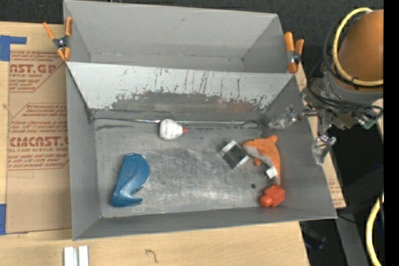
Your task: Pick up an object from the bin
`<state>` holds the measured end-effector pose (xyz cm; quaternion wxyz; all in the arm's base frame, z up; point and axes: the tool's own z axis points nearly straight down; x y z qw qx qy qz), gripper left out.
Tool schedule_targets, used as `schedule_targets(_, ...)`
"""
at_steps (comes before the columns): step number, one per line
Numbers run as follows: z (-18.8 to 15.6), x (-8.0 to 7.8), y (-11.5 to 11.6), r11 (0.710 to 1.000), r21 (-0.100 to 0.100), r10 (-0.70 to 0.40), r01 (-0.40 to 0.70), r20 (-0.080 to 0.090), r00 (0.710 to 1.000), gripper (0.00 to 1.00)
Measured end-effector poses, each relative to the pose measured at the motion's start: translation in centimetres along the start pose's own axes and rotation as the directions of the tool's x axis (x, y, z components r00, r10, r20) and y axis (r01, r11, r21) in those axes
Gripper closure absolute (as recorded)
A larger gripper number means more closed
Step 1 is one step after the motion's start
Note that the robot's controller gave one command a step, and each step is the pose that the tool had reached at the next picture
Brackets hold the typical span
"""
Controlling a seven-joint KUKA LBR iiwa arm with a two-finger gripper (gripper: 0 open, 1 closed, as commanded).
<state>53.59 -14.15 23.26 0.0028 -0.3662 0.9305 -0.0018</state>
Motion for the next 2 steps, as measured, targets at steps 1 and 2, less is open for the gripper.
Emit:
schedule_targets(1,0.2,-0.1,-0.2,1.000,0.006,0.002,-0.002,0.003,1.000,0.00)
schedule_targets(2,7.1,-0.9,0.4,0.992,-0.002,-0.127,0.127,0.001,0.992,0.00)
